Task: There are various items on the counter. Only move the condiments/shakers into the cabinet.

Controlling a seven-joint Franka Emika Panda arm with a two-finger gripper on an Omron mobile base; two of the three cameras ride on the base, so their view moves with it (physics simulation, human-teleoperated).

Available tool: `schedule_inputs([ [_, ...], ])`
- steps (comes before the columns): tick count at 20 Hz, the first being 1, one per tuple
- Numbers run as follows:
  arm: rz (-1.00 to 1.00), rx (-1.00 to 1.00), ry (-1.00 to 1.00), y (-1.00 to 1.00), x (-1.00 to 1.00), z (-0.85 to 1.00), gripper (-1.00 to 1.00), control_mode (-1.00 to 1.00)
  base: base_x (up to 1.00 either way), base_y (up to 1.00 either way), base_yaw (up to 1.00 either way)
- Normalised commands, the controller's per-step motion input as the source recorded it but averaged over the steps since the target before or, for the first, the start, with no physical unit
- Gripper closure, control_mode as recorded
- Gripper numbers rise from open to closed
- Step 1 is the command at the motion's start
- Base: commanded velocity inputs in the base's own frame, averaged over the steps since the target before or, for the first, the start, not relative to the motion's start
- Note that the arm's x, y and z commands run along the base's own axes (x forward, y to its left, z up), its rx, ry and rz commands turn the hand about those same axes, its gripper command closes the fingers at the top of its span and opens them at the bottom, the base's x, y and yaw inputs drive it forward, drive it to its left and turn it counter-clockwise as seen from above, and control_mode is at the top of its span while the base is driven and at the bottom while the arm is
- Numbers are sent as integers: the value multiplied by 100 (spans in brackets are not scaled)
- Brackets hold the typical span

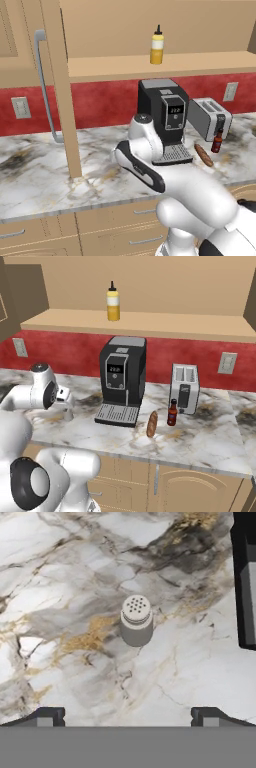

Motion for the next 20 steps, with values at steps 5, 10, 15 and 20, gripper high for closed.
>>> schedule_inputs([
  [5,0,0,0,0,43,-17,-100,-100,0,0,0],
  [10,0,0,0,0,39,-7,-100,-100,0,0,0],
  [15,0,0,0,0,35,-11,-100,-100,0,0,0],
  [20,0,0,0,0,3,-29,-100,-100,0,0,0],
])
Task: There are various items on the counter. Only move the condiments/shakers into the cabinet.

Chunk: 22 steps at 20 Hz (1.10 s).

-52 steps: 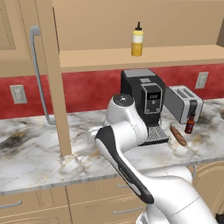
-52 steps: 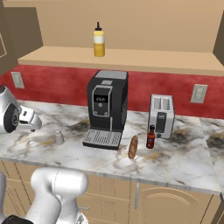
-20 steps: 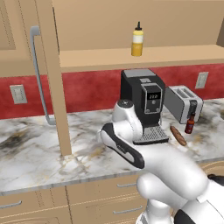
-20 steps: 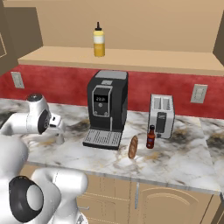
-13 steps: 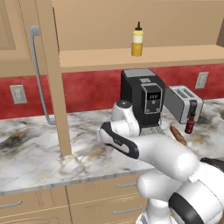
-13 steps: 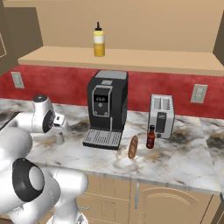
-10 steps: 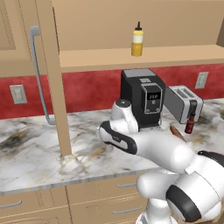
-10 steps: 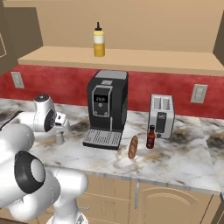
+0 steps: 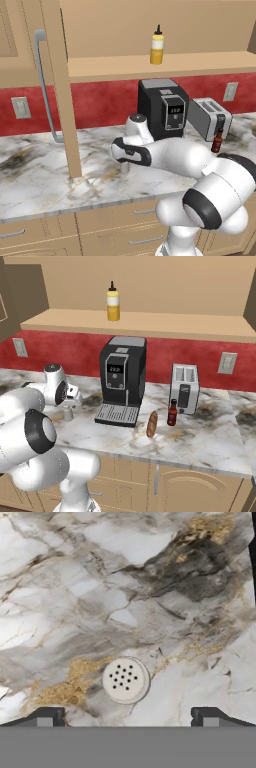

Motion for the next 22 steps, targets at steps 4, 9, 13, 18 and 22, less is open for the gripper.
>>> schedule_inputs([
  [4,0,0,0,0,1,-15,-100,-100,0,0,0],
  [9,0,0,0,0,6,-8,-100,-100,0,0,0],
  [13,0,0,0,0,7,-8,-100,-100,0,0,0],
  [18,0,0,0,0,5,-7,-100,-100,0,0,0],
  [22,0,0,0,0,0,-3,-100,-100,0,0,0],
])
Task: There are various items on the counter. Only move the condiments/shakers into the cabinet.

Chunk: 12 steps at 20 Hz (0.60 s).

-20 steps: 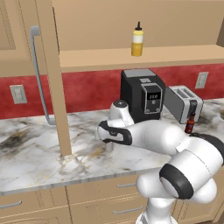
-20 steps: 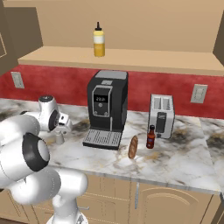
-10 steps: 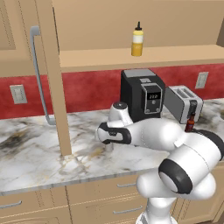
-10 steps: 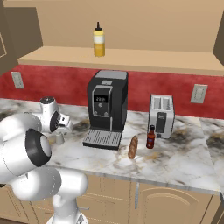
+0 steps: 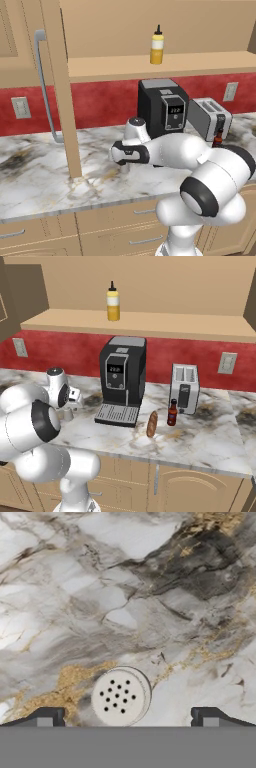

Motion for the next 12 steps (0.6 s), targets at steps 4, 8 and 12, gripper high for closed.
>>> schedule_inputs([
  [4,0,0,0,0,0,-2,-100,-100,0,0,0],
  [8,0,0,-2,0,3,-2,-100,-100,0,0,0],
  [12,0,0,-3,0,5,-2,-100,-100,0,0,0],
])
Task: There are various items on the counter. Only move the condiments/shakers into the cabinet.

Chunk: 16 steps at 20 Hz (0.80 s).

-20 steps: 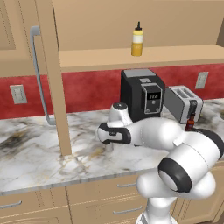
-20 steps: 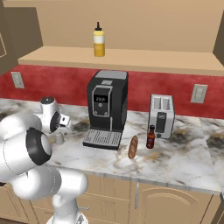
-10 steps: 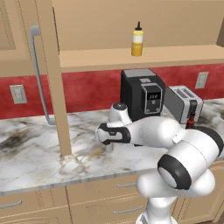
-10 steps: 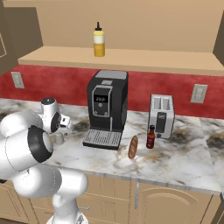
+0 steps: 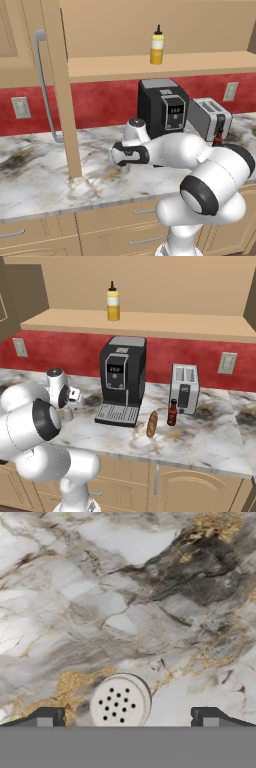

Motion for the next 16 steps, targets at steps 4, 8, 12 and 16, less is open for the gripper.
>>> schedule_inputs([
  [4,0,0,-6,0,5,-1,-100,-100,0,0,0],
  [8,0,0,-5,0,2,0,-100,-100,0,0,0],
  [12,0,0,-1,3,0,-3,-100,-100,0,0,0],
  [16,0,0,0,3,0,-13,-100,-100,0,0,0],
])
